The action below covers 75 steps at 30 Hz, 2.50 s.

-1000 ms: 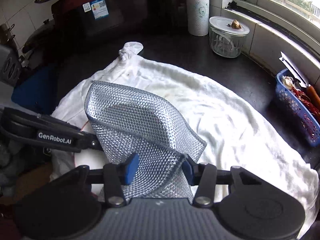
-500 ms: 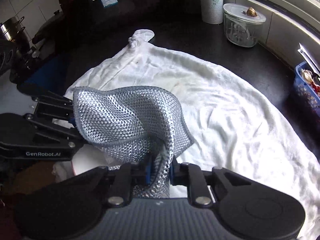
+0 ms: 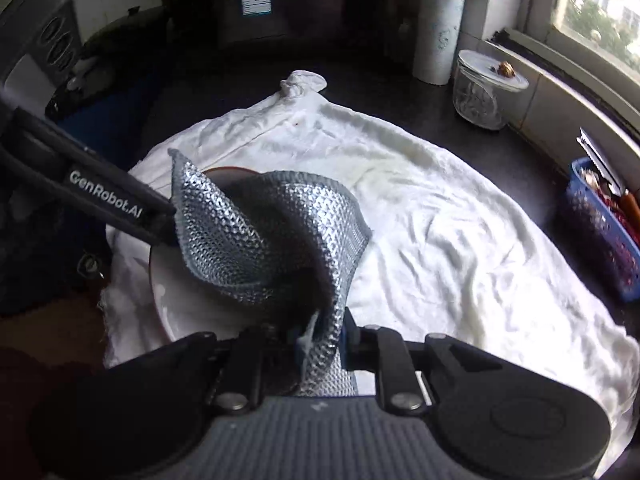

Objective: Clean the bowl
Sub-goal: 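Hold the bowl with the left gripper while the right gripper scrubs inside with the pad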

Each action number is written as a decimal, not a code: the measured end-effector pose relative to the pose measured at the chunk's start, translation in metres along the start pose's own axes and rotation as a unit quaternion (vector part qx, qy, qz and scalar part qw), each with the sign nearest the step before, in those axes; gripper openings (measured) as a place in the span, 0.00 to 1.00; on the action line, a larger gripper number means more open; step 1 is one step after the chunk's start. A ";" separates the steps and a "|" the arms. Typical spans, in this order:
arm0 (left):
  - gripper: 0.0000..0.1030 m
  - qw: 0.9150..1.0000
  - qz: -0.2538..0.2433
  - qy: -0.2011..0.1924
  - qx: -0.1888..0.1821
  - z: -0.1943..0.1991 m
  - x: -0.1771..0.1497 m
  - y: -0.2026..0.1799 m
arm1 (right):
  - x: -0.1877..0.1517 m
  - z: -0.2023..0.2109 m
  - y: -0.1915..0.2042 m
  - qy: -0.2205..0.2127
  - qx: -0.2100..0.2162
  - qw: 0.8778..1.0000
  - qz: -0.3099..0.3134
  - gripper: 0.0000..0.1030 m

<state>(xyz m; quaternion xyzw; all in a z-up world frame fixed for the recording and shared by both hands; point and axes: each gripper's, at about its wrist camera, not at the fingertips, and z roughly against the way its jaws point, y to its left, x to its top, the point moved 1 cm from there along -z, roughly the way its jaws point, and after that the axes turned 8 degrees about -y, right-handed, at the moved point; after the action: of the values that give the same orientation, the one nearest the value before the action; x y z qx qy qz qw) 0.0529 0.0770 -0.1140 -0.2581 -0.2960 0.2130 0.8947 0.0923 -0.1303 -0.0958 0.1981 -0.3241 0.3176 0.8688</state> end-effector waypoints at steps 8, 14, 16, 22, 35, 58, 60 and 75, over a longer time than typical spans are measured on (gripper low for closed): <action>0.16 0.977 0.202 0.010 -0.066 -0.010 -0.017 0.039 | -0.006 0.000 -0.003 -0.014 0.018 0.993 -0.119 0.19; 0.15 0.980 0.168 0.016 -0.102 -0.031 -0.009 0.018 | 0.016 0.015 0.014 -0.063 -0.030 0.997 0.018 0.19; 0.16 0.989 0.119 0.025 -0.081 -0.035 -0.006 0.007 | 0.018 0.012 0.013 -0.063 -0.045 0.996 0.050 0.20; 0.17 0.996 -0.087 0.021 0.005 -0.018 0.000 -0.028 | -0.003 0.005 0.023 -0.051 -0.083 0.982 0.159 0.22; 0.13 0.997 -0.068 -0.017 0.036 0.006 0.010 -0.015 | -0.003 0.002 0.030 -0.029 -0.053 0.990 0.126 0.20; 0.17 0.995 -0.091 0.046 0.008 -0.036 -0.003 -0.044 | -0.010 0.006 0.003 -0.052 -0.090 0.990 0.097 0.26; 0.17 0.988 -0.149 0.035 0.024 -0.028 0.001 -0.054 | -0.014 0.006 0.010 -0.051 -0.099 0.982 0.152 0.25; 0.07 0.992 -0.118 -0.025 0.030 -0.008 0.003 -0.039 | 0.000 -0.005 -0.030 -0.005 -0.015 0.998 -0.057 0.18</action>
<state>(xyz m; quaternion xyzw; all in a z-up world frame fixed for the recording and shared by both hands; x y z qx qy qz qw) 0.0693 0.0461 -0.0957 -0.1888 -0.3399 0.1209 0.9133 0.1153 -0.1491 -0.1038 0.2048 -0.3213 0.2617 0.8867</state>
